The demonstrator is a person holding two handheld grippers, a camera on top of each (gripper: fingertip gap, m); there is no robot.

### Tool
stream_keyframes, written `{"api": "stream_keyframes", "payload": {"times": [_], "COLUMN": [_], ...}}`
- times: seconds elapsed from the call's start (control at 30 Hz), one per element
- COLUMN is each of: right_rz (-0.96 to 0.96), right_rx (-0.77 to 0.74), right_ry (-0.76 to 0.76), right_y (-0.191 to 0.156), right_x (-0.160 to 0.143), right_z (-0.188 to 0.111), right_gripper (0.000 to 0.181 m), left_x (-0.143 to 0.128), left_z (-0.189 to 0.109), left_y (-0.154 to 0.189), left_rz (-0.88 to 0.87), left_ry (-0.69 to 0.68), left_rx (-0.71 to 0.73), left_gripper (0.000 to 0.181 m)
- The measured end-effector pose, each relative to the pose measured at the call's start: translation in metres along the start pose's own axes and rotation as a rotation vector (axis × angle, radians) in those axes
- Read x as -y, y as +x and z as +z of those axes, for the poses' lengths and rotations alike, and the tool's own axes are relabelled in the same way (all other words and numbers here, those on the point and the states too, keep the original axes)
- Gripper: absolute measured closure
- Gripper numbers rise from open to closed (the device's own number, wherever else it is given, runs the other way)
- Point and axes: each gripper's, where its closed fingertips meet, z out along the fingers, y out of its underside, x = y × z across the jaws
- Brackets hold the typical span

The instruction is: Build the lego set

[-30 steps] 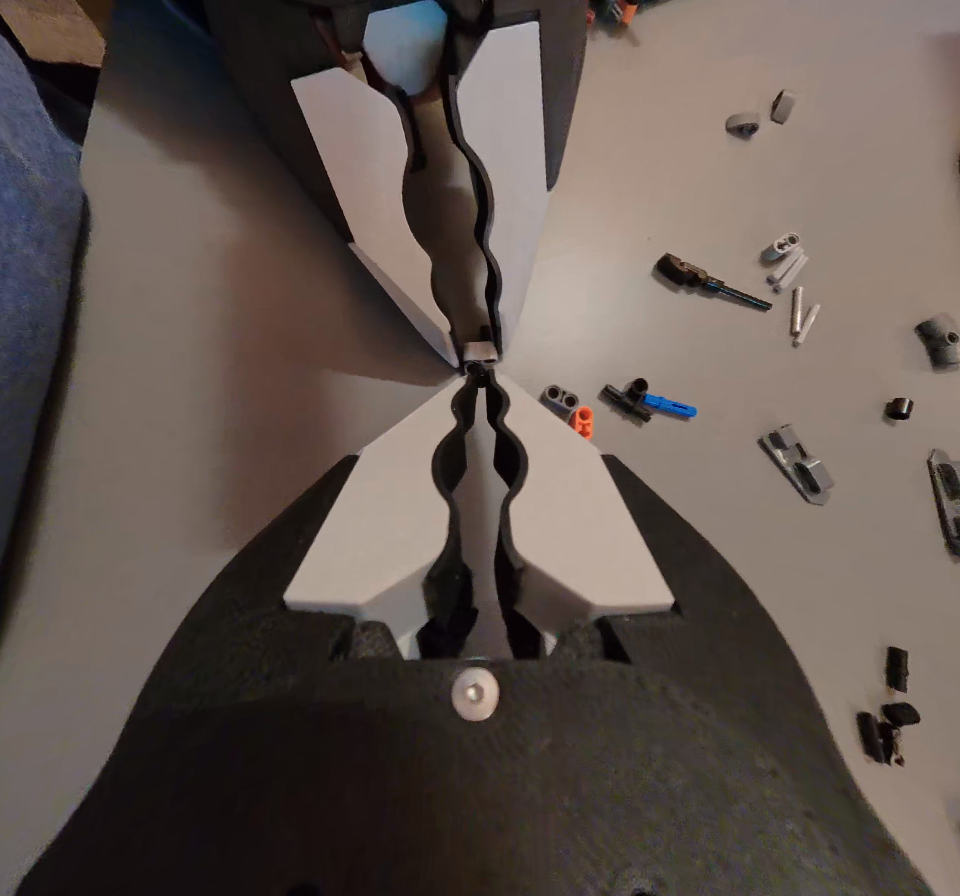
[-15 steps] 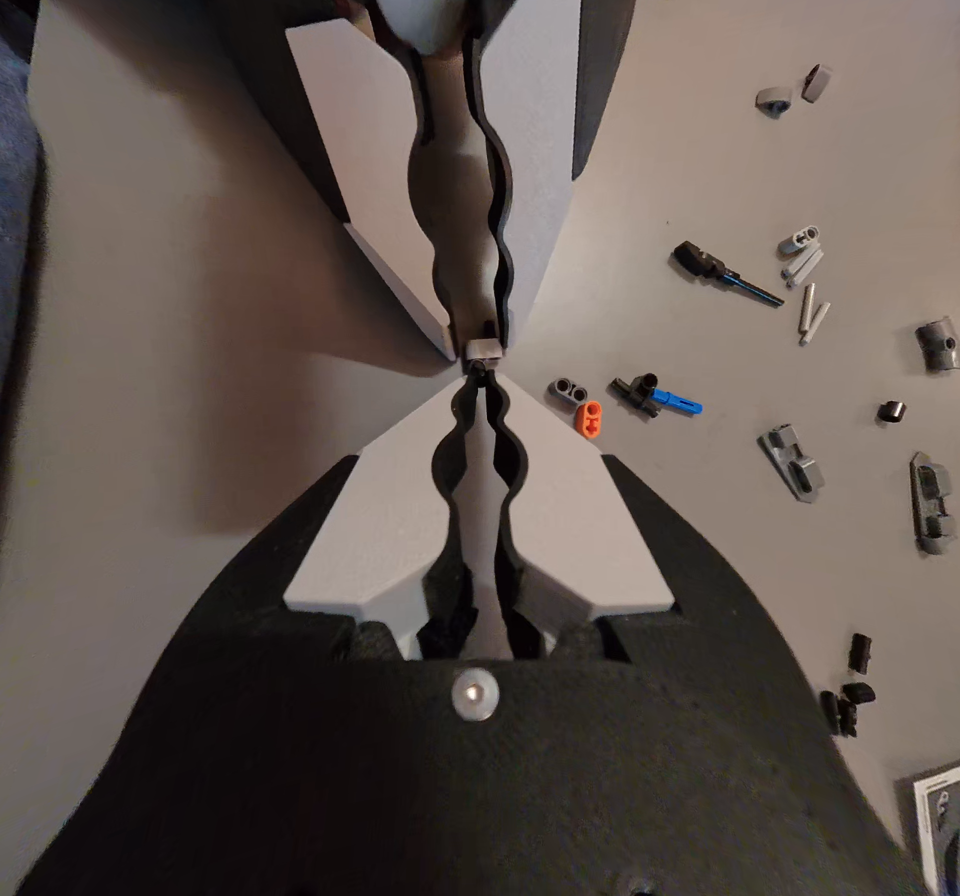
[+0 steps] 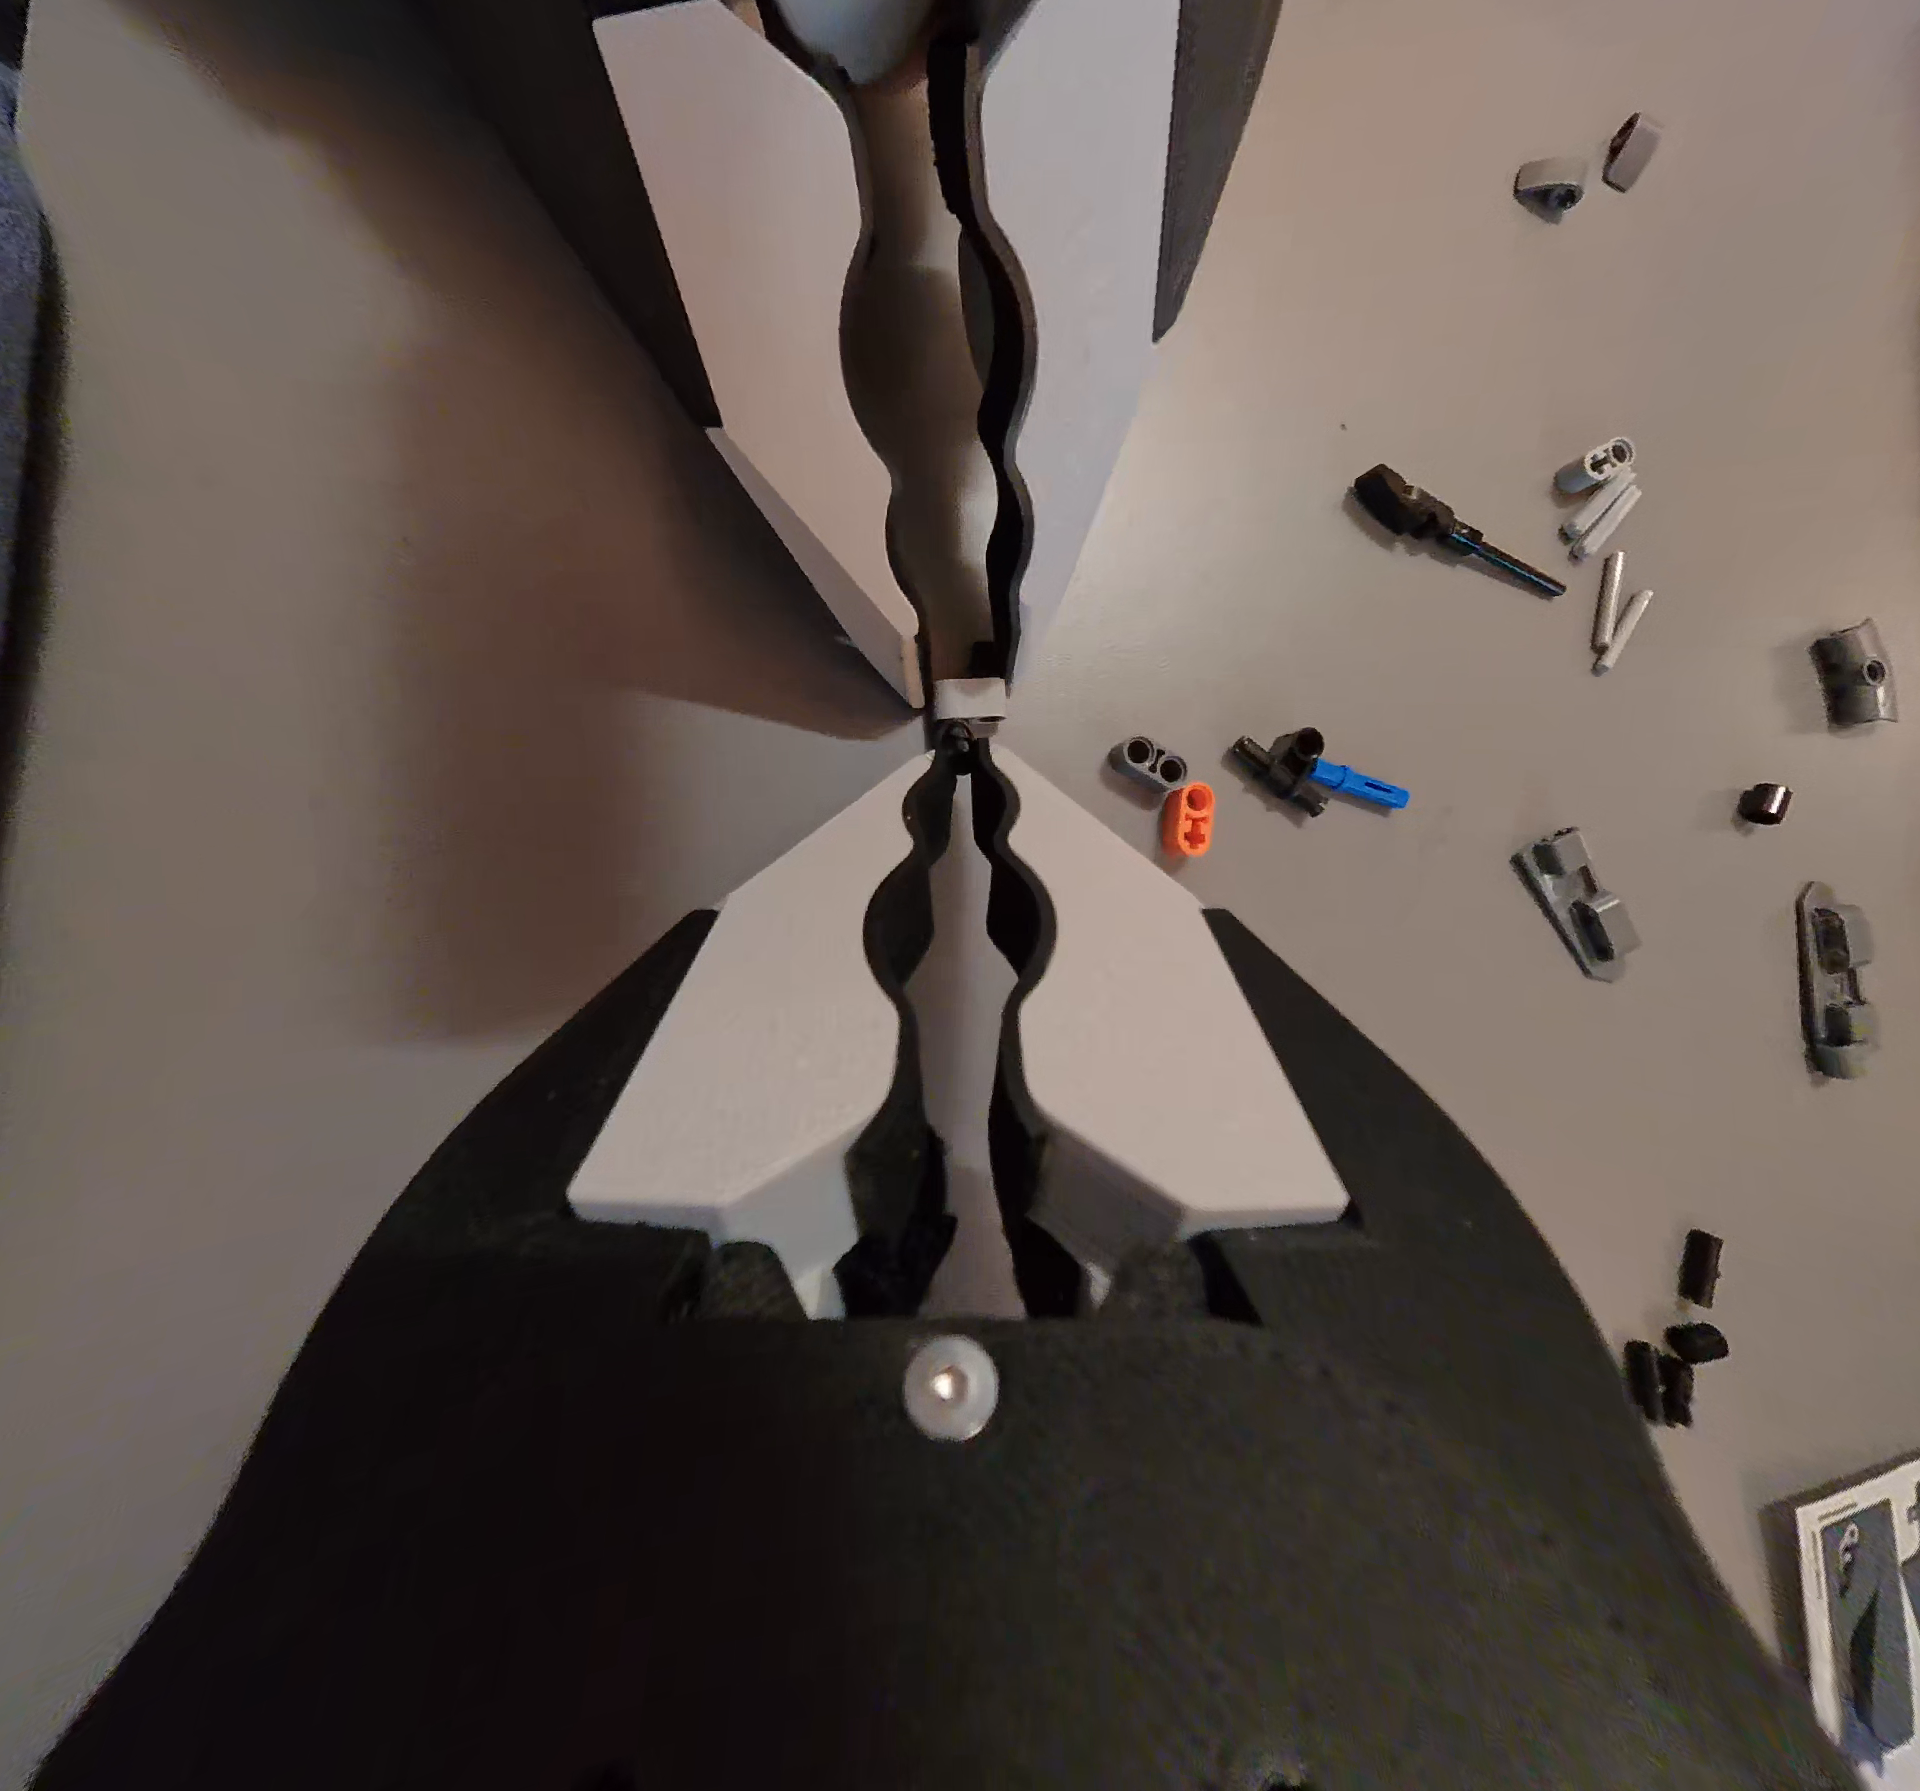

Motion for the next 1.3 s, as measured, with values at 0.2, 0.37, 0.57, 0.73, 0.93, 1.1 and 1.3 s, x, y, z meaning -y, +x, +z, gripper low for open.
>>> {"api": "stream_keyframes", "payload": {"times": [0.2, 0.37, 0.57, 0.73, 0.93, 1.1, 1.3], "right_rz": [-0.073, -0.056, 0.018, 0.09, 0.196, 0.257, 0.31], "right_rx": [-0.034, -0.027, -0.058, -0.09, -0.145, -0.2, -0.259], "right_ry": [-0.082, -0.106, -0.114, -0.163, -0.177, -0.147, -0.089], "right_y": [0.0, 0.0, -0.003, -0.016, -0.031, -0.035, -0.041], "right_x": [-0.001, -0.001, -0.005, -0.018, -0.034, -0.035, -0.03], "right_z": [-0.001, -0.001, -0.004, -0.018, -0.036, -0.043, -0.043], "right_gripper": [0.181, 0.181, 0.181, 0.181, 0.181, 0.181, 0.181], "left_x": [0.001, 0.001, 0.004, 0.017, 0.034, 0.041, 0.039], "left_z": [0.001, 0.001, 0.004, 0.012, 0.023, 0.023, 0.017], "left_y": [0.0, 0.001, 0.004, 0.021, 0.041, 0.047, 0.052], "left_rz": [0.032, 0.004, 0.008, 0.057, 0.138, 0.172, 0.198], "left_ry": [0.003, 0.026, 0.023, 0.018, 0.032, 0.051, 0.049], "left_rx": [0.005, -0.035, -0.058, -0.093, -0.163, -0.181, -0.171], "left_gripper": [0.168, 0.168, 0.168, 0.168, 0.168, 0.168, 0.168]}}
